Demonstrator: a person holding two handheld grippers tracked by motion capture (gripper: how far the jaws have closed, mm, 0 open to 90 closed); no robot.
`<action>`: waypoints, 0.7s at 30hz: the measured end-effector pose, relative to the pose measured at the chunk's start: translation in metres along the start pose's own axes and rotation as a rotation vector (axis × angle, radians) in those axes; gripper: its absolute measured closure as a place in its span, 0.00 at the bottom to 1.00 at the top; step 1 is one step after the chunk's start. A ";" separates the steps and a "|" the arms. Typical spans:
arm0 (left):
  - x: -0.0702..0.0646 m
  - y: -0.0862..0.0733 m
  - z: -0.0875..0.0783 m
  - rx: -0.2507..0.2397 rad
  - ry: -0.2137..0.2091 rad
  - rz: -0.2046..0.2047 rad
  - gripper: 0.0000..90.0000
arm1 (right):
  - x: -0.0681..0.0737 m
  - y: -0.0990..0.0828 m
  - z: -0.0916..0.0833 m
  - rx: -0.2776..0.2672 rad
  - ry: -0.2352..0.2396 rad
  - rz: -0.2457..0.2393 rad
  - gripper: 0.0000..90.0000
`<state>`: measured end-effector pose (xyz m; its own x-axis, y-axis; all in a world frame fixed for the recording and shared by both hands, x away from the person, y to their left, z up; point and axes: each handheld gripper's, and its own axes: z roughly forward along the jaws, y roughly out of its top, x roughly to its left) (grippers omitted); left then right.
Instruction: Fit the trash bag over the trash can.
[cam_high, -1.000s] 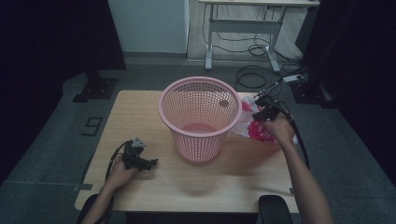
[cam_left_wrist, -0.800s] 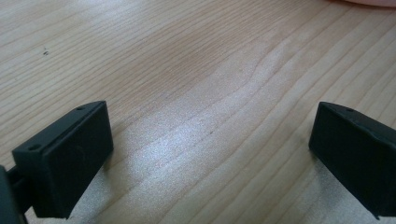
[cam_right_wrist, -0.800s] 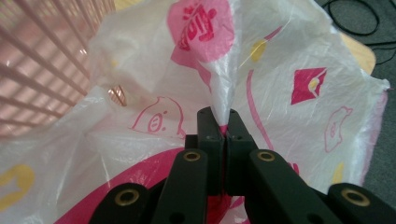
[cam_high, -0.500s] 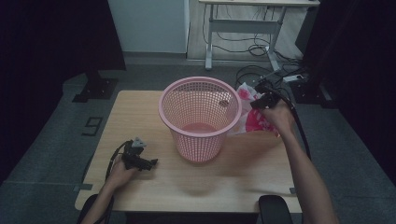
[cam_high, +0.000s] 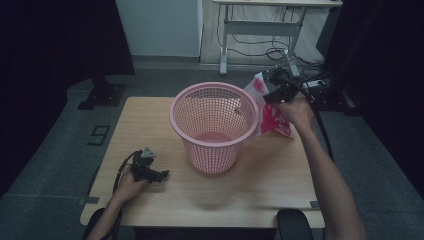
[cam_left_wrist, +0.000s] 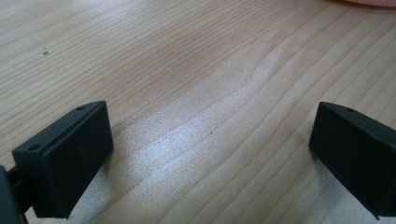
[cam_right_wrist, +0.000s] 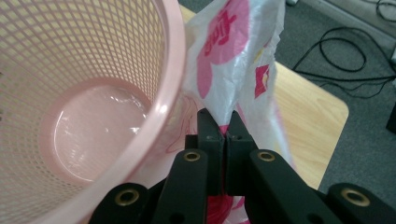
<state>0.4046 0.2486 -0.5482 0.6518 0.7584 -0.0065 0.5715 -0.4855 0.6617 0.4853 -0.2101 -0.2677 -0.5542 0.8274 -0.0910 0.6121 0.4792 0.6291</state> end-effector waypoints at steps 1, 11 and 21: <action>0.000 0.000 0.000 0.000 0.000 0.001 0.00 | 0.001 0.002 -0.002 -0.003 0.004 0.001 0.98; 0.000 0.000 0.000 0.000 0.000 0.000 0.00 | 0.016 0.025 -0.016 -0.028 0.002 -0.044 0.98; 0.000 0.000 0.000 0.000 0.000 0.001 0.00 | 0.043 0.051 -0.021 -0.047 0.051 -0.080 0.98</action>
<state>0.4046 0.2487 -0.5482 0.6522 0.7580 -0.0062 0.5712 -0.4861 0.6614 0.4806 -0.1557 -0.2229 -0.6288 0.7706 -0.1038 0.5382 0.5278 0.6571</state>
